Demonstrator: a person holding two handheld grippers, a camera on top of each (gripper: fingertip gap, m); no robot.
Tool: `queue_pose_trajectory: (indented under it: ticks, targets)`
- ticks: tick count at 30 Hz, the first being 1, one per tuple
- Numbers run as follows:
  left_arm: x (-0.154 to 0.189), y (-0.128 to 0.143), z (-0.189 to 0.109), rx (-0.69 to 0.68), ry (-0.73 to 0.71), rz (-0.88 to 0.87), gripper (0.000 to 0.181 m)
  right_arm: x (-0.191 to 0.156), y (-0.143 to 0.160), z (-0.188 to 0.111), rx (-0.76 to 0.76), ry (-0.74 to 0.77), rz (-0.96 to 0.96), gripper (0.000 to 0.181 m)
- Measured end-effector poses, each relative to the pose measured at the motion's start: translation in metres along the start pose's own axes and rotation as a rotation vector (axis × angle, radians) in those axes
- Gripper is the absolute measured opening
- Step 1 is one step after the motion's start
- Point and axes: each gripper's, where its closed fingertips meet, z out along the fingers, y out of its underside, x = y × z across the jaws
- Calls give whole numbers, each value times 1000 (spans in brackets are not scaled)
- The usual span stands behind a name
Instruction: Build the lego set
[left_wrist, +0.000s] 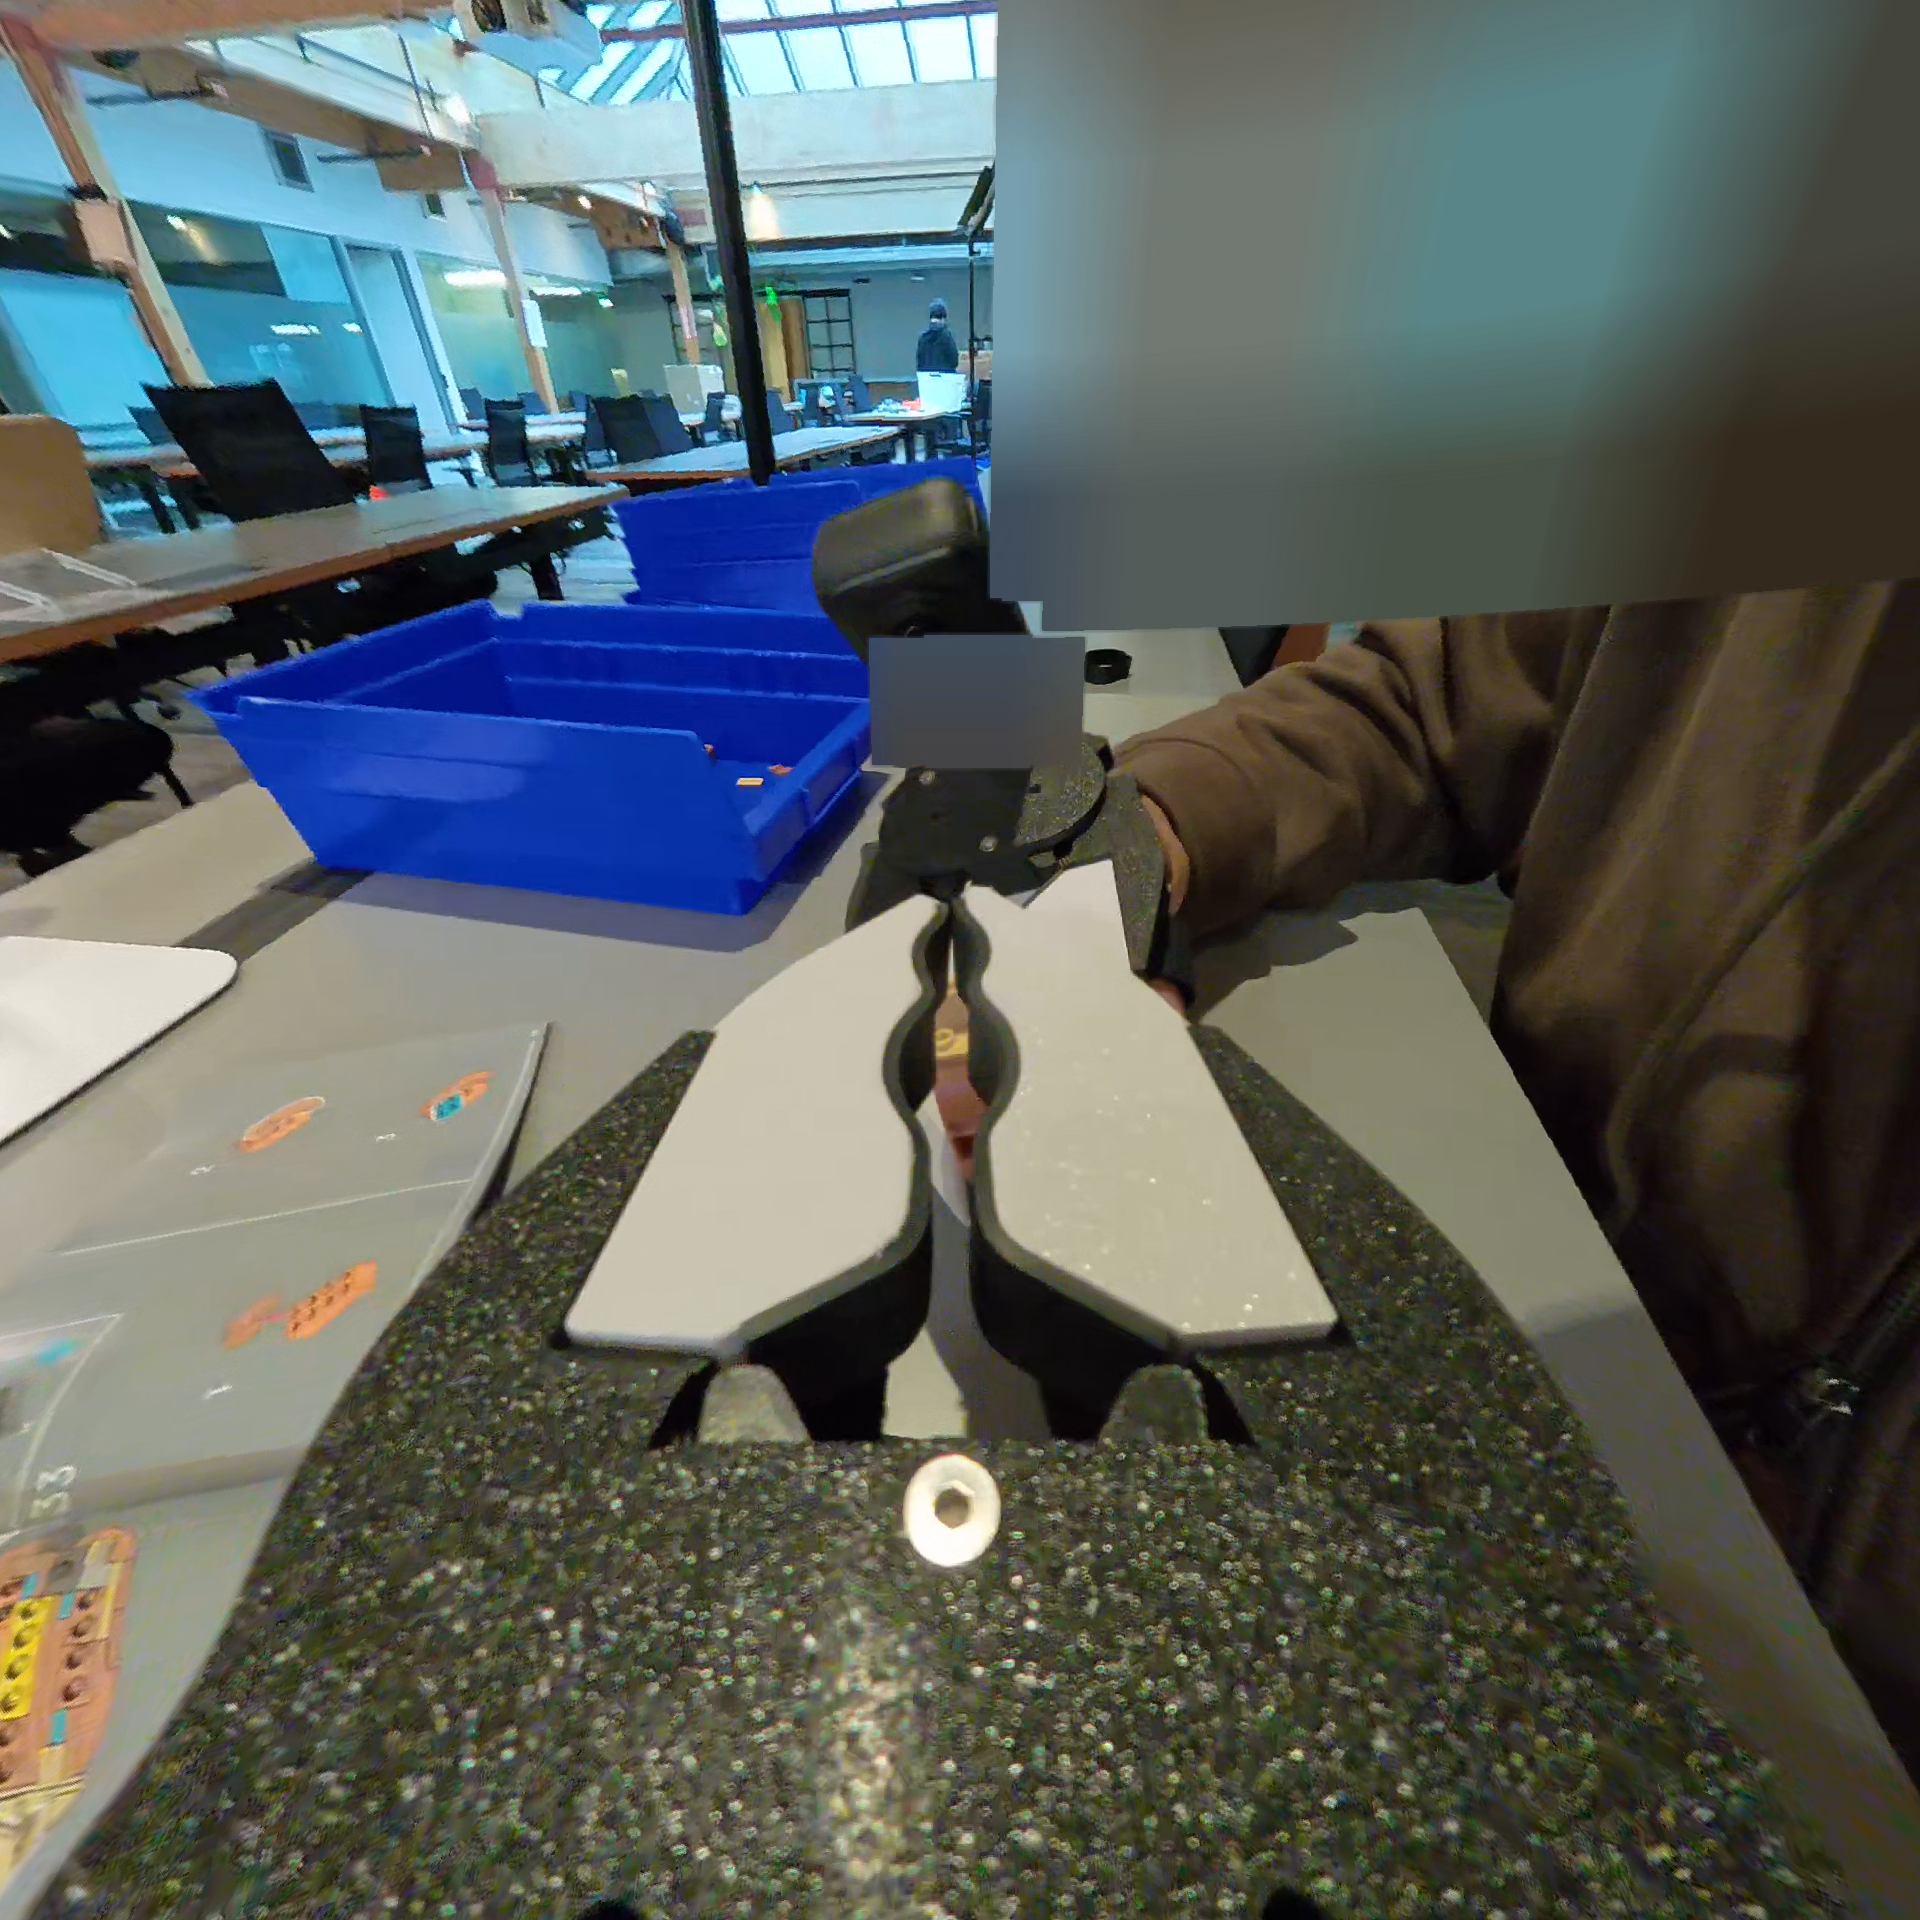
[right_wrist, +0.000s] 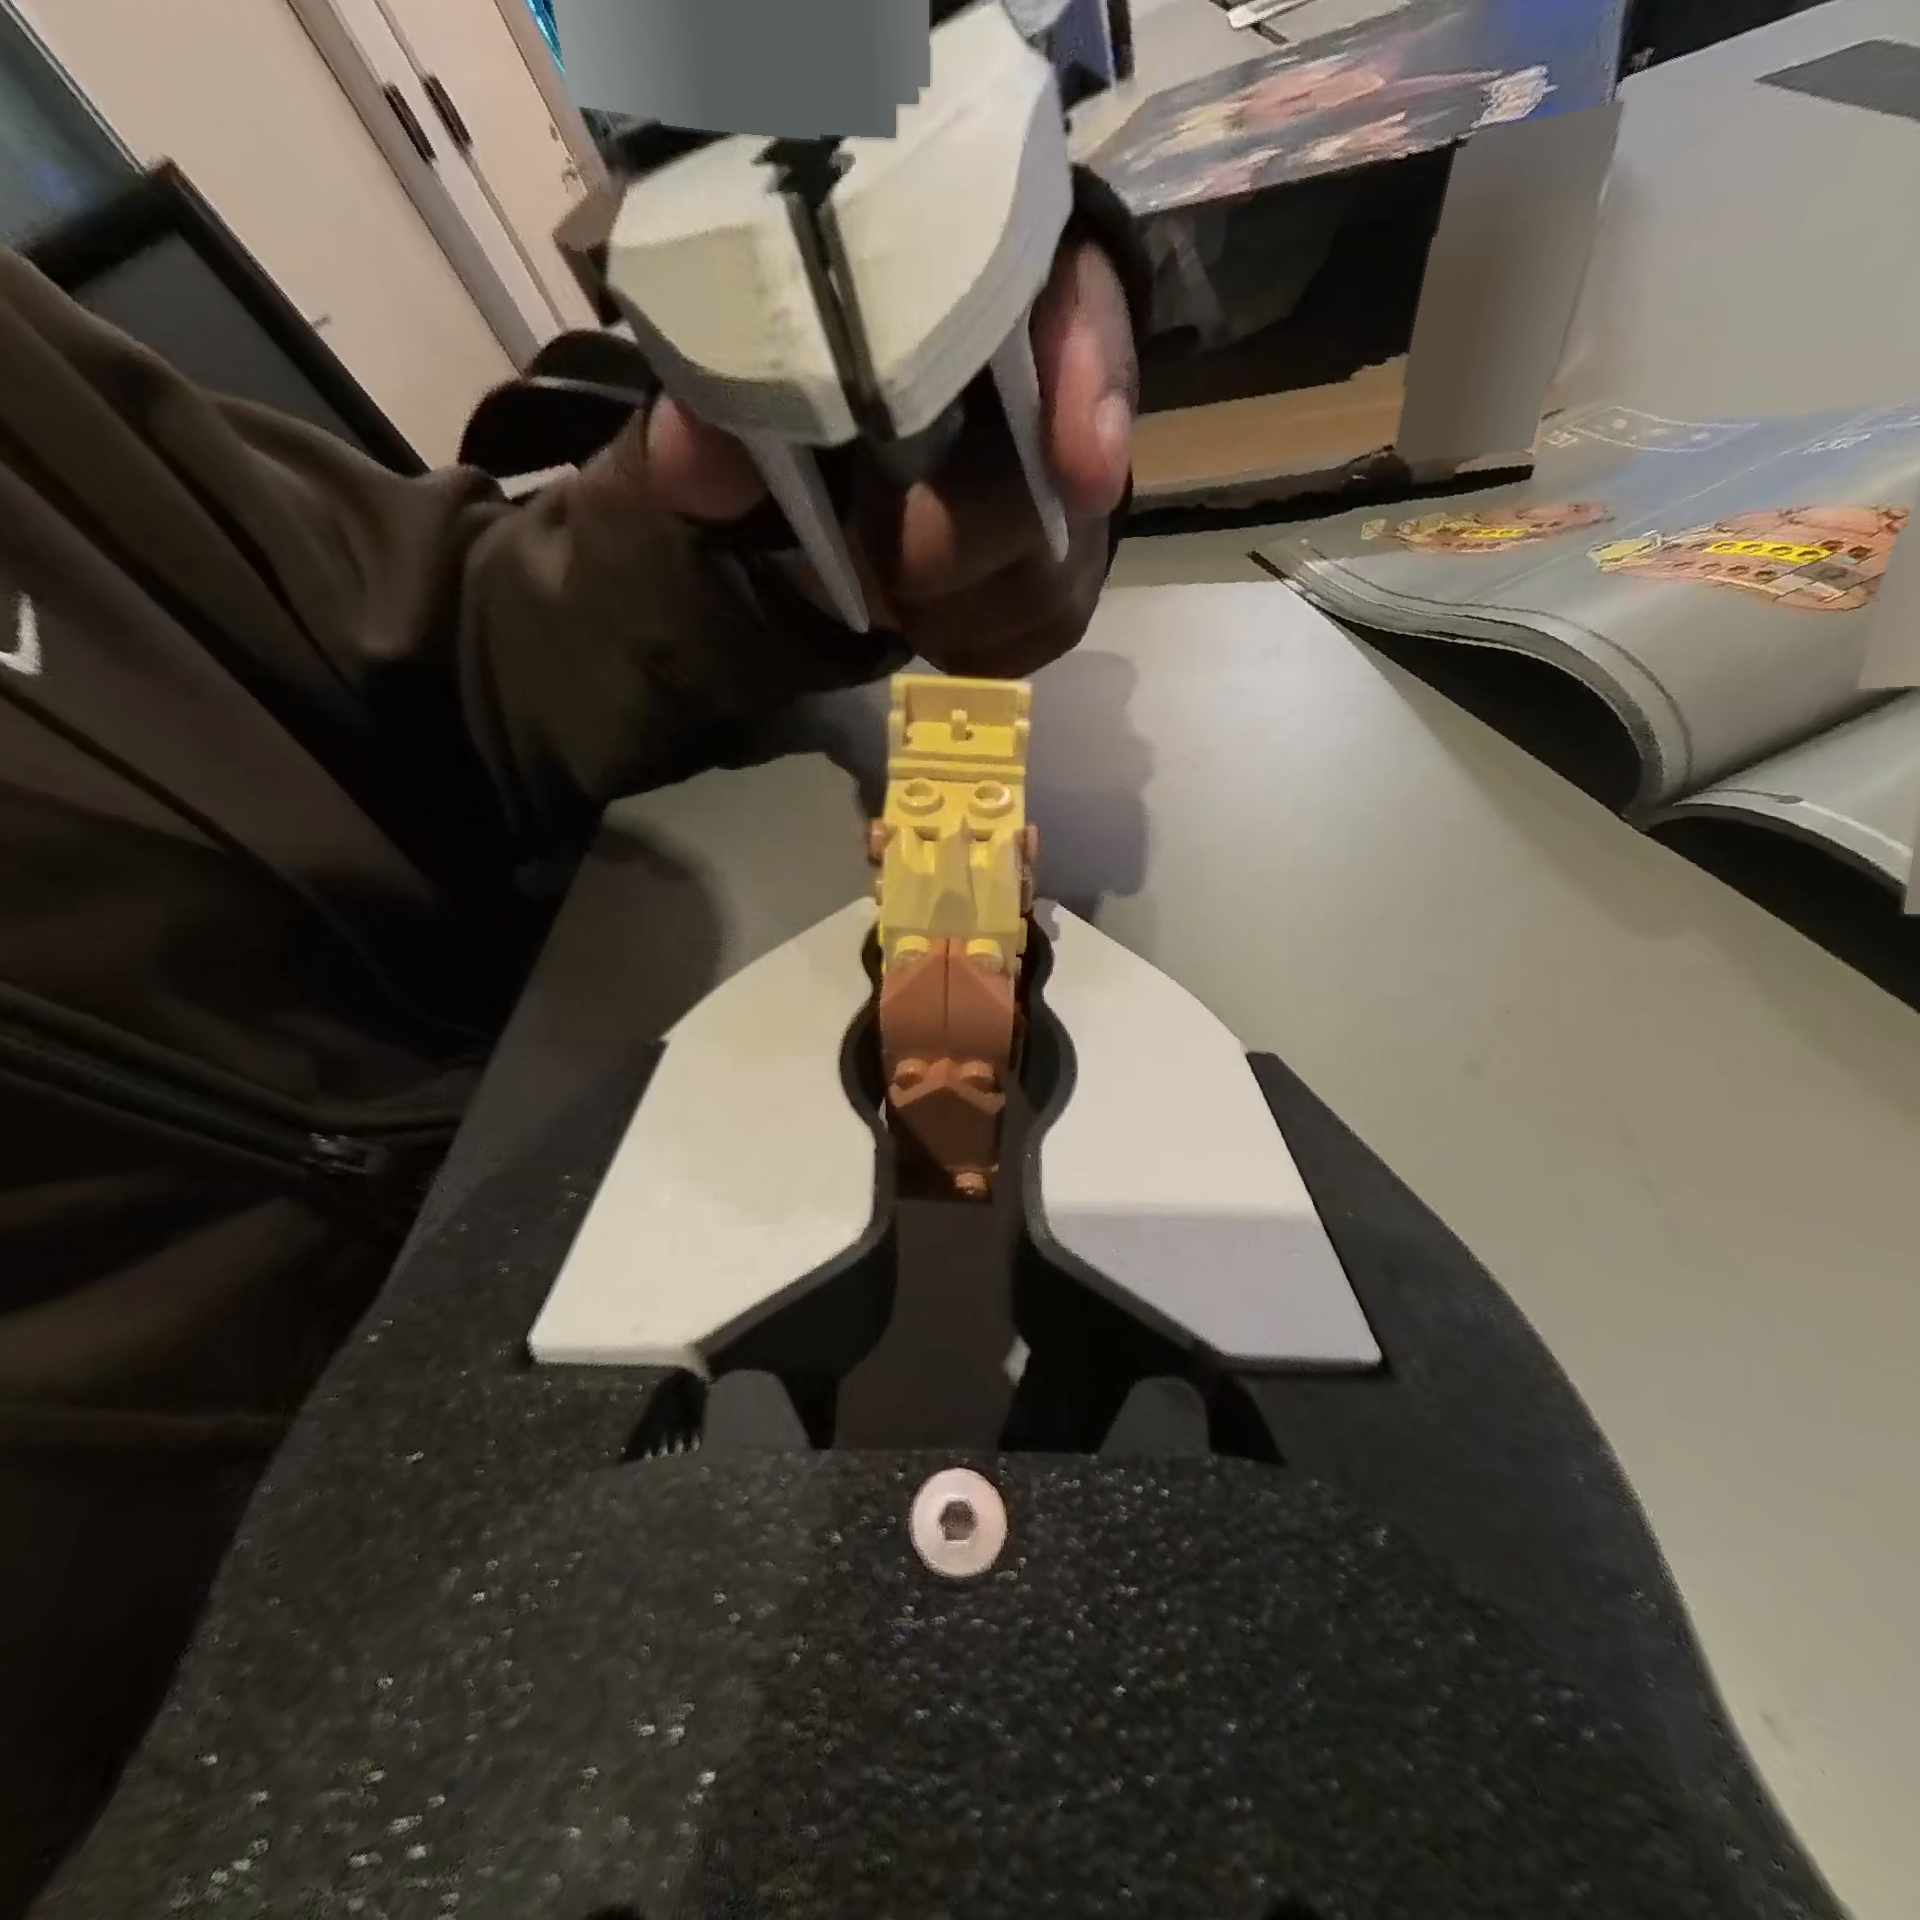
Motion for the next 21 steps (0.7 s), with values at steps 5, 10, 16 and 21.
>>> queue_pose_trajectory:
  ticks: [5,10,16,21]
  targets:
    - [2,7,7,-55,25,-53,0,0,2,2,-14,12,-35,21]
    - [6,26,16,-153,54,-104,0,0,2,3,-20,22,-66,21]
    - [3,16,13,-85,50,-141,0,-4,-6,1,25,4,-63,21]
    - [-2,12,8,-40,35,-170,0,-3,-6,0,26,13,-68,21]
